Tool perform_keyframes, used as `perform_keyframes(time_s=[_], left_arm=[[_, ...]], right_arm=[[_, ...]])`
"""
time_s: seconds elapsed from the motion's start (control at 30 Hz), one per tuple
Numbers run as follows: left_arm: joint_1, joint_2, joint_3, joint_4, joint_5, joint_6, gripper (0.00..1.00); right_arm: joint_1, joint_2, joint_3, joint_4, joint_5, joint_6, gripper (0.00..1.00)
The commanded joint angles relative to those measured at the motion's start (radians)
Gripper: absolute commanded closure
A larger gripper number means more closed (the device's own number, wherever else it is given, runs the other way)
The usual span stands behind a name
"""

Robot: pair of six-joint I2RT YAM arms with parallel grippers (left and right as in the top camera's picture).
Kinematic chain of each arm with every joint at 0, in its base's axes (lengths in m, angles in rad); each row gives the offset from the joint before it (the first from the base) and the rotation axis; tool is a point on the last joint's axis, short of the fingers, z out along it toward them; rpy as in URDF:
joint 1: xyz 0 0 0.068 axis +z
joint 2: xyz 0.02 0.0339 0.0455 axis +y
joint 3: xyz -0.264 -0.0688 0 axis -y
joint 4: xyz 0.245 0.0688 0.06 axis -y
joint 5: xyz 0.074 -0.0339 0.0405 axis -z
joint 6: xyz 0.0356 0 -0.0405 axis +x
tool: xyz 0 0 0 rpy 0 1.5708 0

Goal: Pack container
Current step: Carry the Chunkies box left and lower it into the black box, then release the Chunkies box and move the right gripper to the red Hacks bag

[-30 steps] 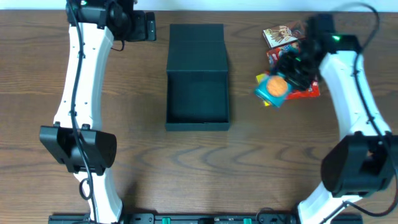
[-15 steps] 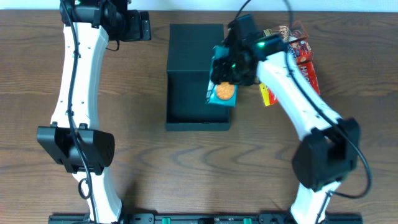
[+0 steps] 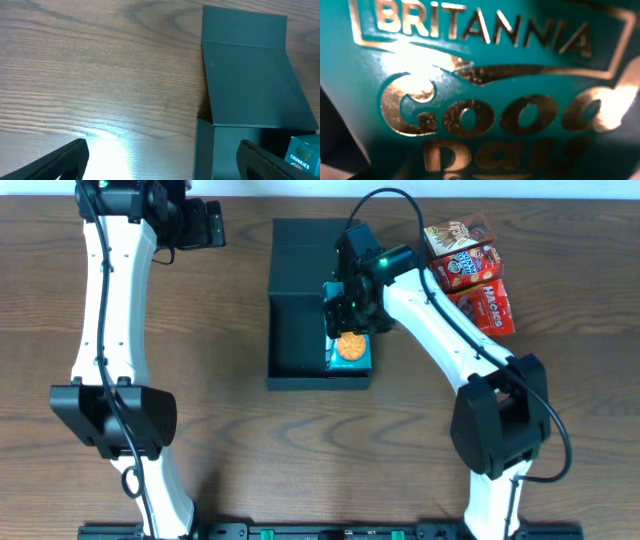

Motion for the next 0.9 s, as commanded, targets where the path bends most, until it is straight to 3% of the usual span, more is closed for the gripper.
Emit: perform_keyframes(time_s=[0.0, 0.07, 0.3, 0.5, 0.57, 0.67, 0.77, 0.87], left_arm=[[0.003, -0.001, 0.002, -0.005, -0.003, 0.011, 0.05], [0.003, -0.001, 0.002, -0.005, -0.003, 0.011, 0.05], [0.003, -0.001, 0.002, -0.005, -0.003, 0.011, 0.05], [0.003, -0.001, 0.002, -0.005, -0.003, 0.011, 0.04], [0.003, -0.001, 0.002, -0.005, -0.003, 0.011, 0.05], [0.003, -0.001, 0.002, -0.006, -0.003, 0.011, 0.05], [0.003, -0.001, 0.002, -0.006, -0.003, 0.01, 0.05], [0.003, -0.001, 0.002, -0.007, -0.002, 0.01, 0.05]], right_arm=[[0.004, -0.01, 0.018, -0.016, 0.01, -0.019, 0.29], [0.004, -0.01, 0.018, -0.02, 0.01, -0.019, 0.28], [0.004, -0.01, 0.02, -0.024, 0.01, -0.018, 0.09], [0.003, -0.01, 0.081, -0.026, 0.011, -0.038, 0.1], [-0.003, -0.01, 0.139, -0.036, 0.077, -0.052, 0.1], [-0.043, -0.01, 0.22, -0.09, 0.256, -0.044, 0.01], [-0.152, -0.01, 0.249, -0.156, 0.293, 0.063, 0.01], [-0.283, -0.005, 0.236, -0.188, 0.212, 0.24, 0.01]])
